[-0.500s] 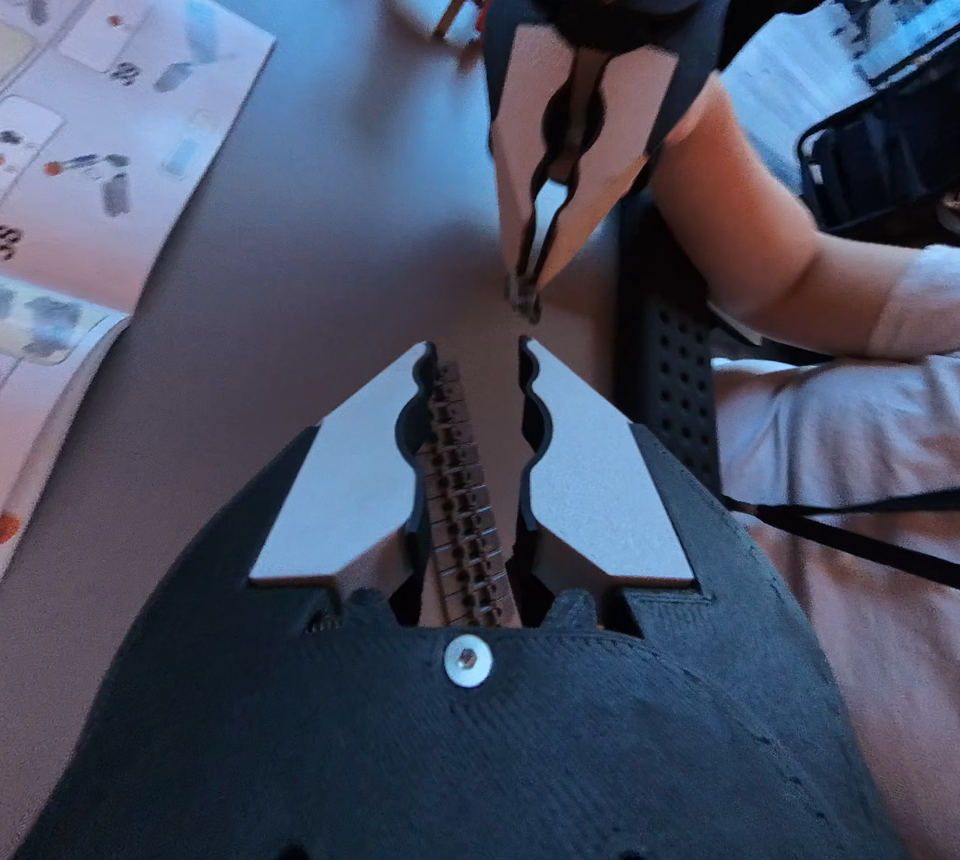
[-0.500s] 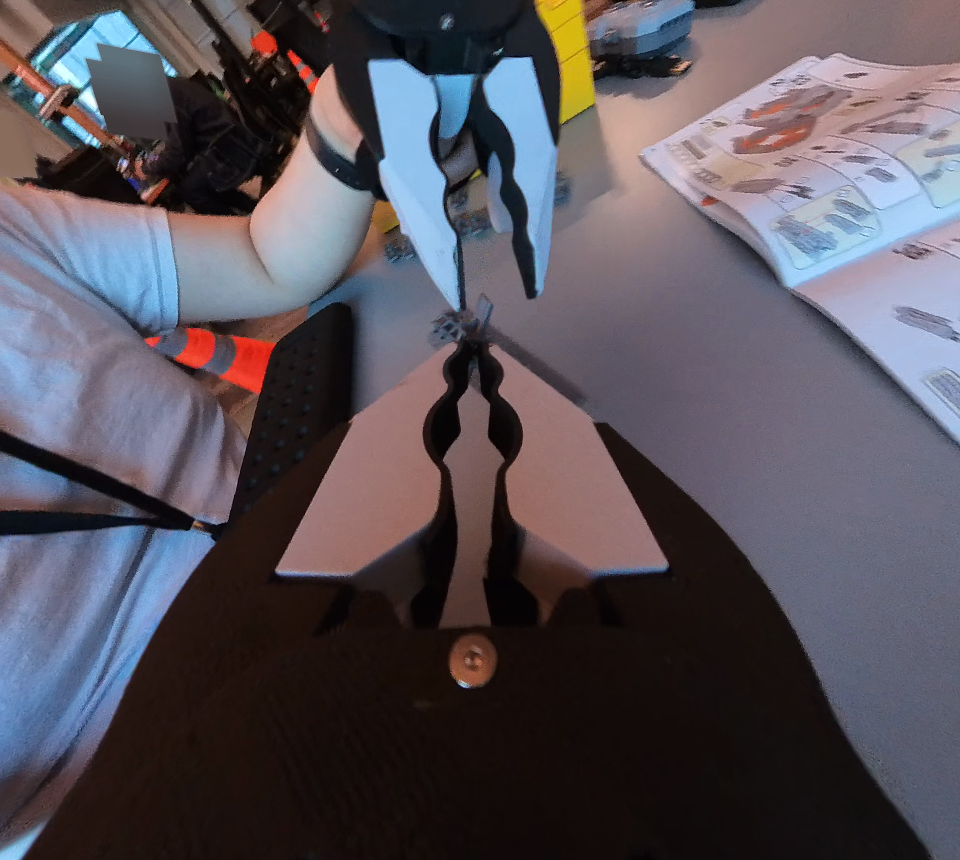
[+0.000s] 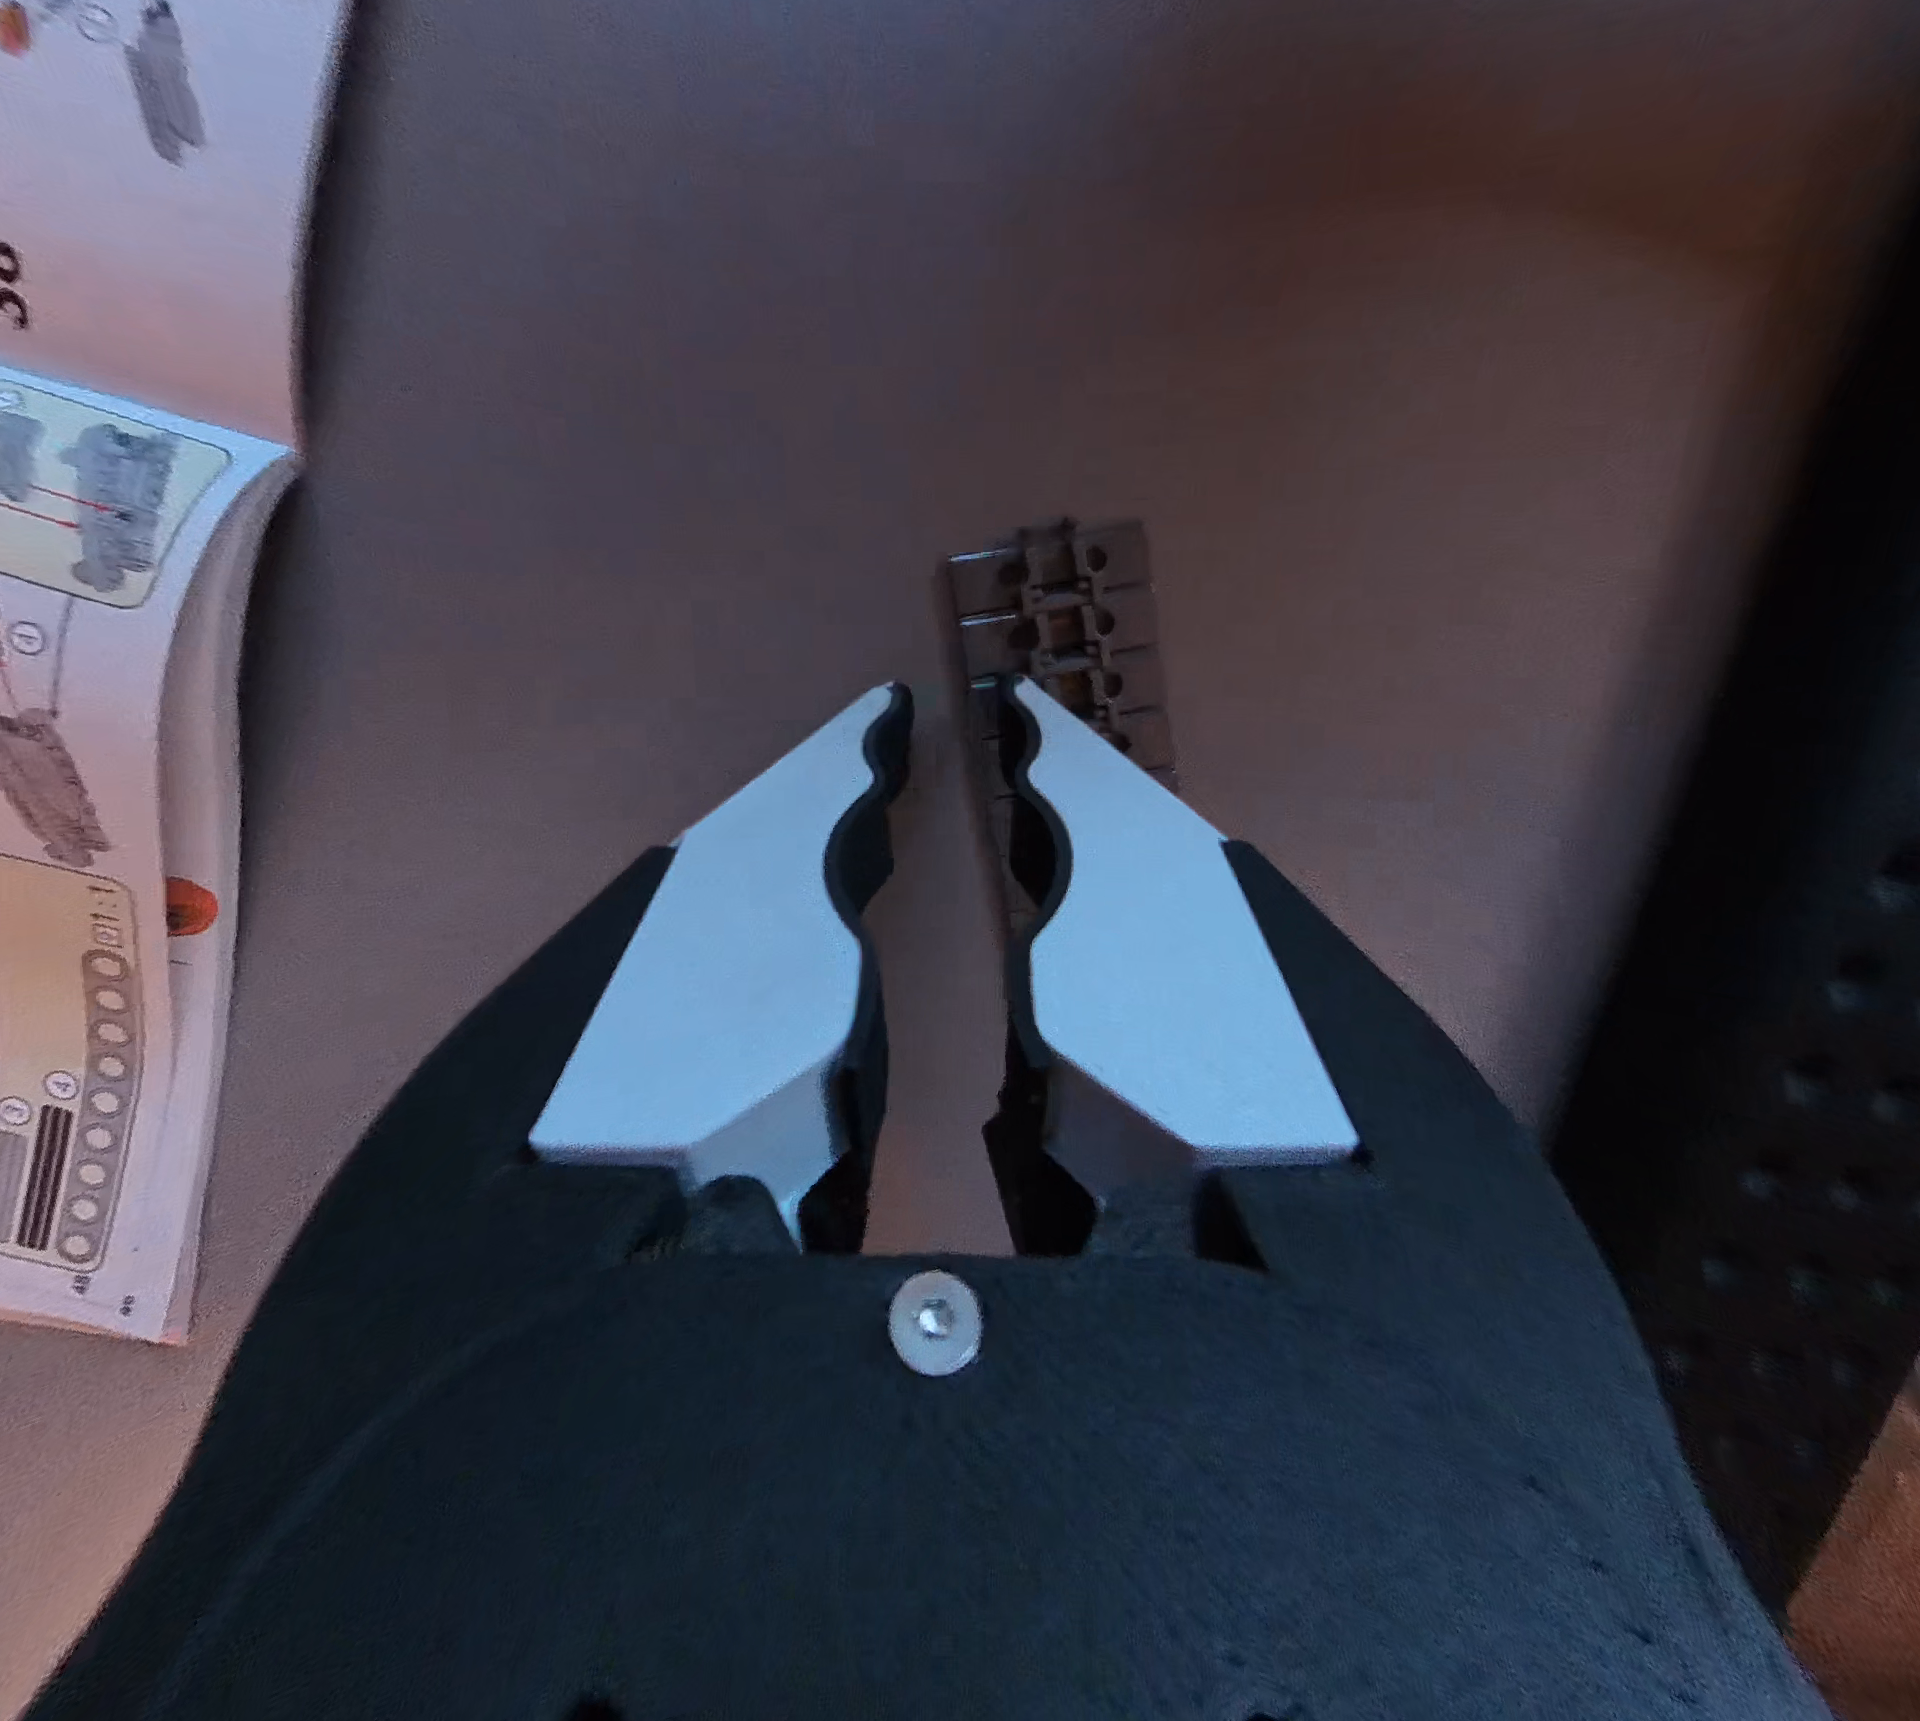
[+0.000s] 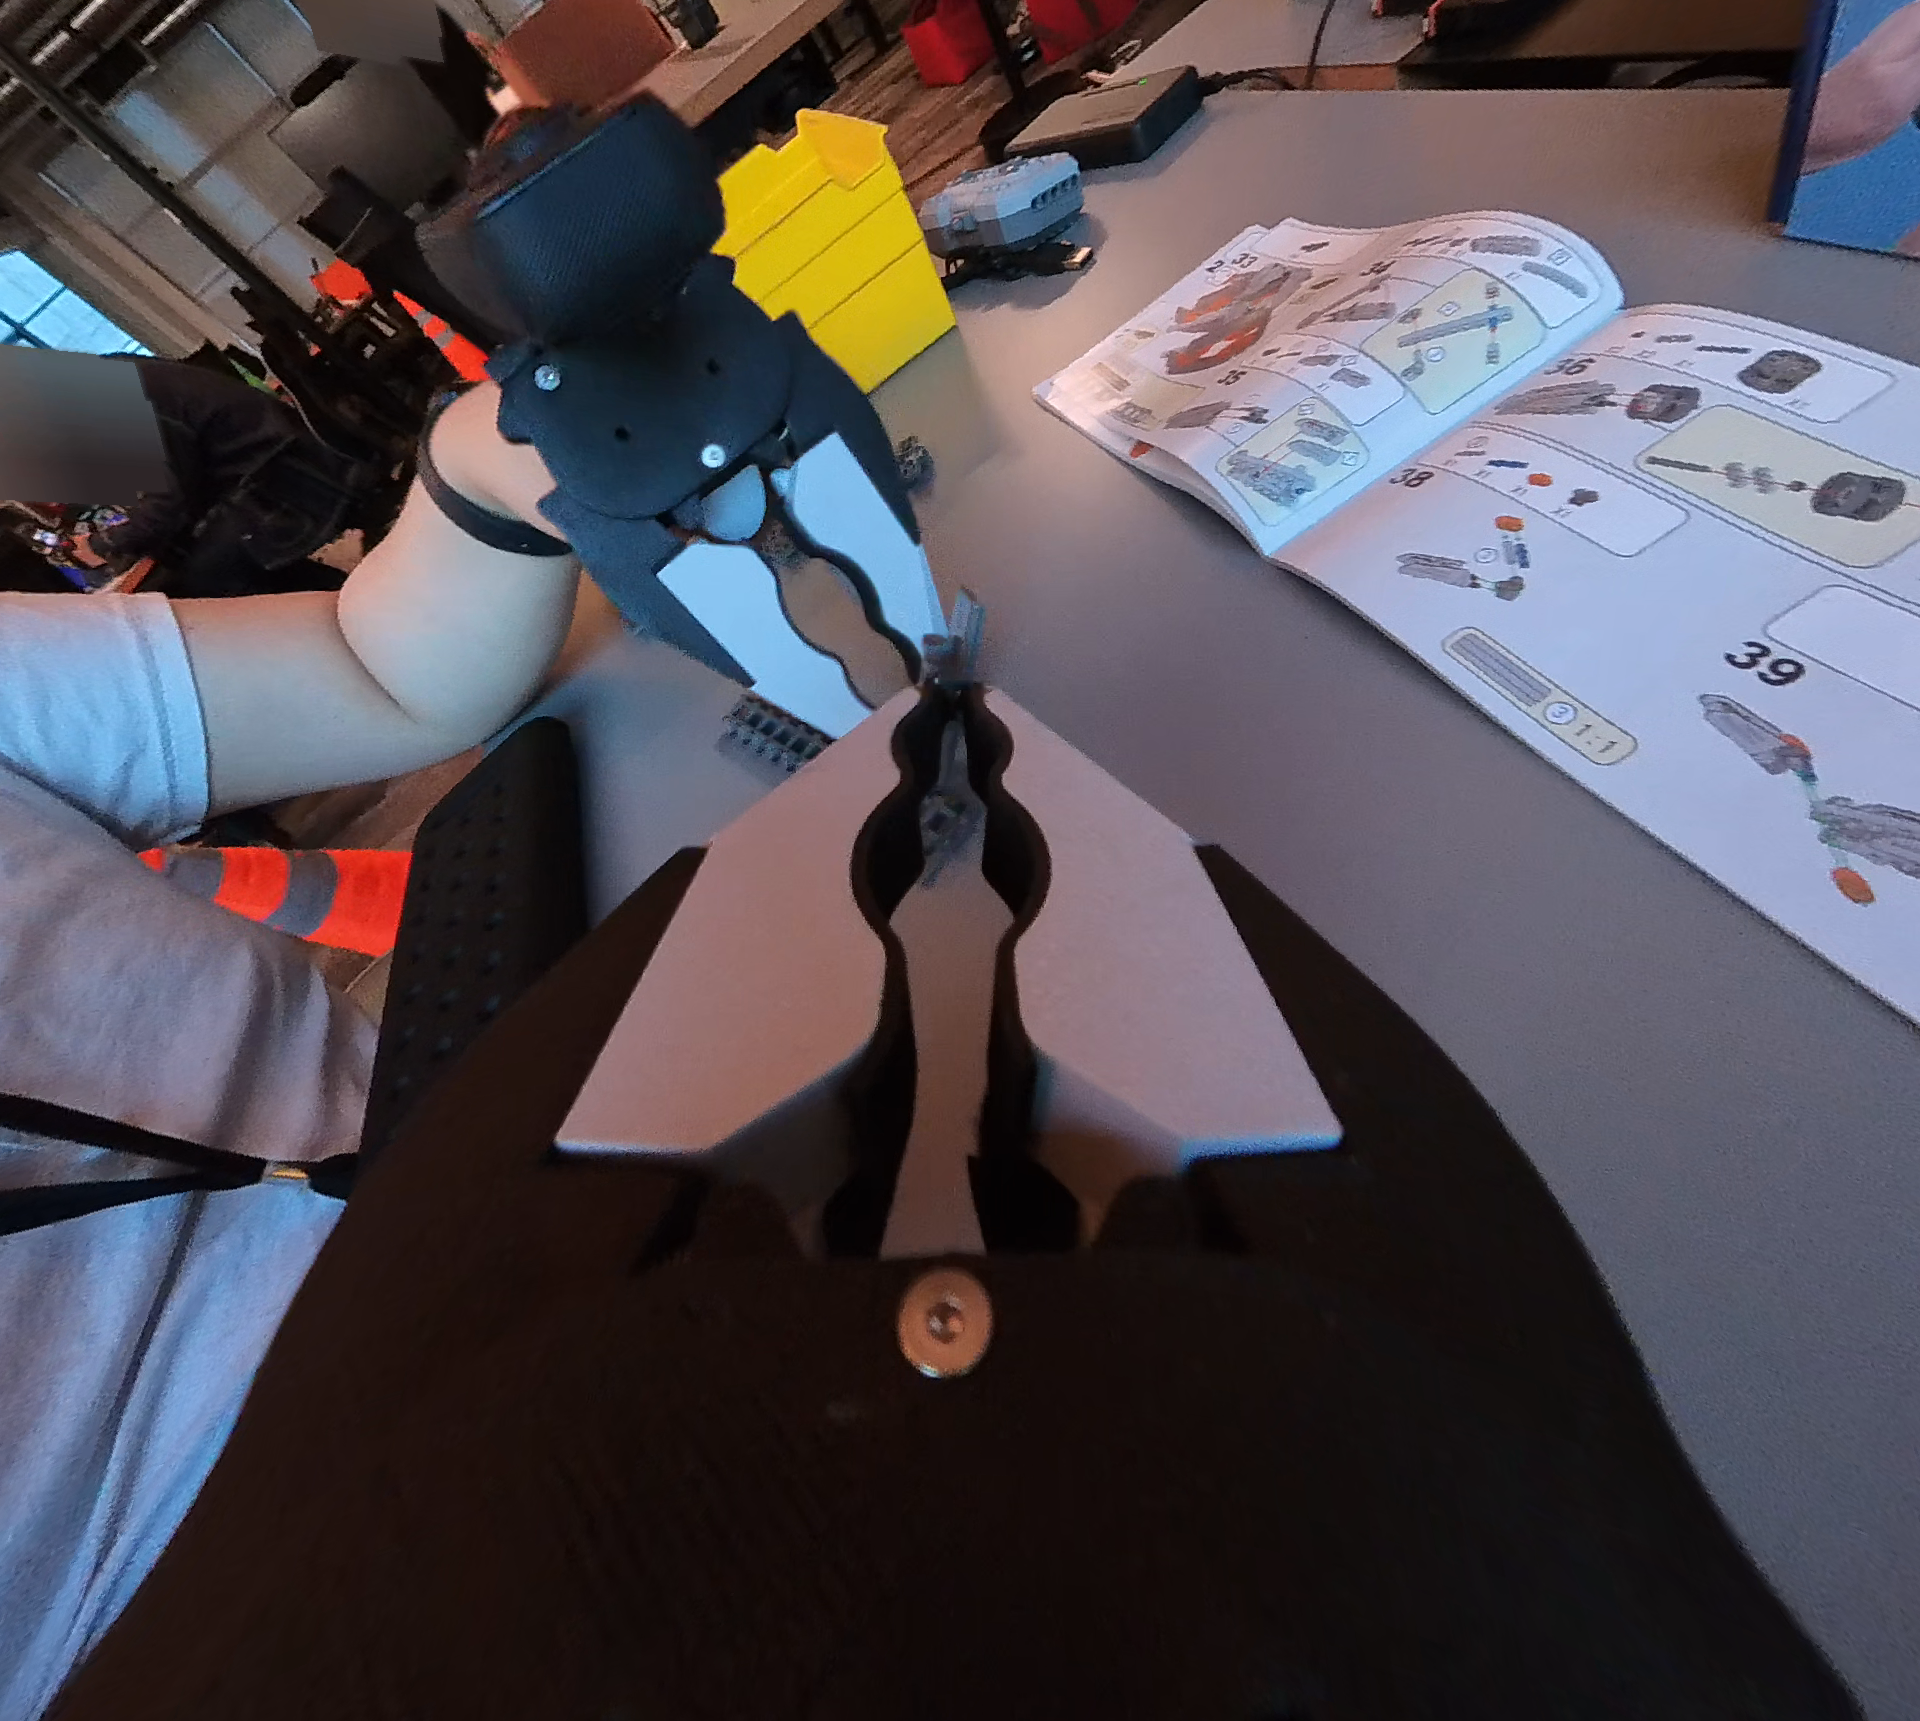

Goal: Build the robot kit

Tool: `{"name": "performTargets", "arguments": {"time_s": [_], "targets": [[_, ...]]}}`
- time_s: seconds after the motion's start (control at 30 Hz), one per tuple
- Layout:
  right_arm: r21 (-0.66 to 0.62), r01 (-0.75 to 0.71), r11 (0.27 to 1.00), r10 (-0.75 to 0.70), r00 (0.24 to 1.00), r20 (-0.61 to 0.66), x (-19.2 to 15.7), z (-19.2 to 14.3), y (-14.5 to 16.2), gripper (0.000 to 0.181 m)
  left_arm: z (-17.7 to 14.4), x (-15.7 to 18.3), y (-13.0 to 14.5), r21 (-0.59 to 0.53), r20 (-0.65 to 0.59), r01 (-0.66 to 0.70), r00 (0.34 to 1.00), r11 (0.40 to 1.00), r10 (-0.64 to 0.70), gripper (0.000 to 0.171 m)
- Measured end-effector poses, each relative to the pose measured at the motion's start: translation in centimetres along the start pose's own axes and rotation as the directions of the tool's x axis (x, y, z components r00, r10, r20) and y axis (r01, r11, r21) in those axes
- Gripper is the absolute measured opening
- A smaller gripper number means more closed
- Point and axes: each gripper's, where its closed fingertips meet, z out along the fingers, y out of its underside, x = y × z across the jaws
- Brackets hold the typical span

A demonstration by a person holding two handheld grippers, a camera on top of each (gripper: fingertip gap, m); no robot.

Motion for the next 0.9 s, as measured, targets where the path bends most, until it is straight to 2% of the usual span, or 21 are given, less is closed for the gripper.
{"name": "performTargets", "arguments": {"time_s": [0.27,0.53,0.6,0.77,0.9], "targets": [[-0.049,0.009,0.999,-0.011,0.999,-0.032,0.7,0.7,1.0,0.002,0.2,0.3,-0.4,0.001,-0.003,0.024,1.000,1.000,-0.024,0.032],[-0.043,0.022,0.999,-0.024,0.998,-0.052,0.8,0.5,0.8,0.002,0.0,-0.9,0.0,-0.038,0.112,0.004,0.994,0.999,0.000,0.037],[-0.032,0.027,0.999,-0.029,0.998,-0.054,0.8,0.3,0.7,0.002,0.0,-0.5,-0.1,-0.033,0.095,-0.001,0.995,0.999,0.004,0.036],[-0.057,0.015,0.998,-0.019,0.998,-0.061,1.2,0.2,1.5,0.002,0.0,-0.6,-0.1,-0.053,0.140,-0.038,0.989,0.998,0.045,0.028],[-0.090,0.033,0.995,-0.039,0.997,-0.069,1.2,0.6,1.9,0.002,0.3,-0.4,0.2,-0.066,0.138,-0.057,0.988,0.996,0.065,0.002]]}}
